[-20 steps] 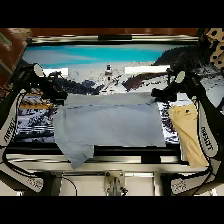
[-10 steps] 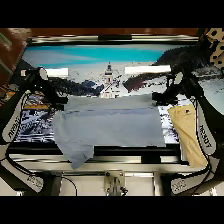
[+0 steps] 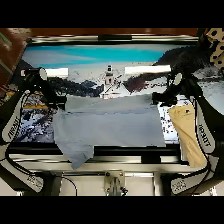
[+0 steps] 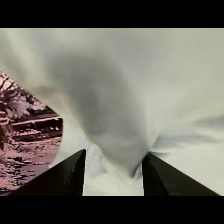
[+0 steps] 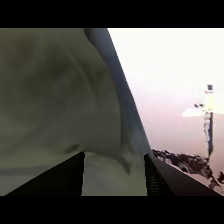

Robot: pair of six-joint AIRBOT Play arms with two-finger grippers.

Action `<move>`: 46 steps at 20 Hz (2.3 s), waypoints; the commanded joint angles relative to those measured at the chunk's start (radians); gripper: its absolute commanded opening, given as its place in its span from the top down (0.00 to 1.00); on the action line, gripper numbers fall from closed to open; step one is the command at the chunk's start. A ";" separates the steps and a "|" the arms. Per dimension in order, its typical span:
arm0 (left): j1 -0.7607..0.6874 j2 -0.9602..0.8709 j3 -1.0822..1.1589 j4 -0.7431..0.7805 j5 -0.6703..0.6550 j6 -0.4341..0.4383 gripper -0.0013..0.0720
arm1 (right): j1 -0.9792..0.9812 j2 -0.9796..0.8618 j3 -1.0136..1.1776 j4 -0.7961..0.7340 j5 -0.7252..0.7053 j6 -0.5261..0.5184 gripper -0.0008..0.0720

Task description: Fold the shirts.

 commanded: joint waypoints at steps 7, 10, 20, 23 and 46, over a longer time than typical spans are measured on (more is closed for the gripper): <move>0.005 0.313 -0.008 -0.200 -0.113 0.042 0.31 | -0.091 0.248 0.049 0.001 0.330 -0.159 0.22; 0.058 0.466 -0.148 -0.277 -0.121 0.029 0.32 | -0.179 0.328 0.014 0.002 0.424 -0.174 0.17; 0.225 0.875 -1.082 -0.397 0.064 0.076 0.32 | -0.242 0.471 -0.261 0.041 0.315 -0.241 0.17; 0.224 0.875 -1.161 -0.379 0.111 0.087 0.32 | -0.242 0.471 -0.278 0.042 0.279 -0.237 0.17; 0.141 0.740 -1.104 -0.394 0.232 0.183 0.93 | -0.299 0.454 -0.622 0.201 0.385 -0.234 0.12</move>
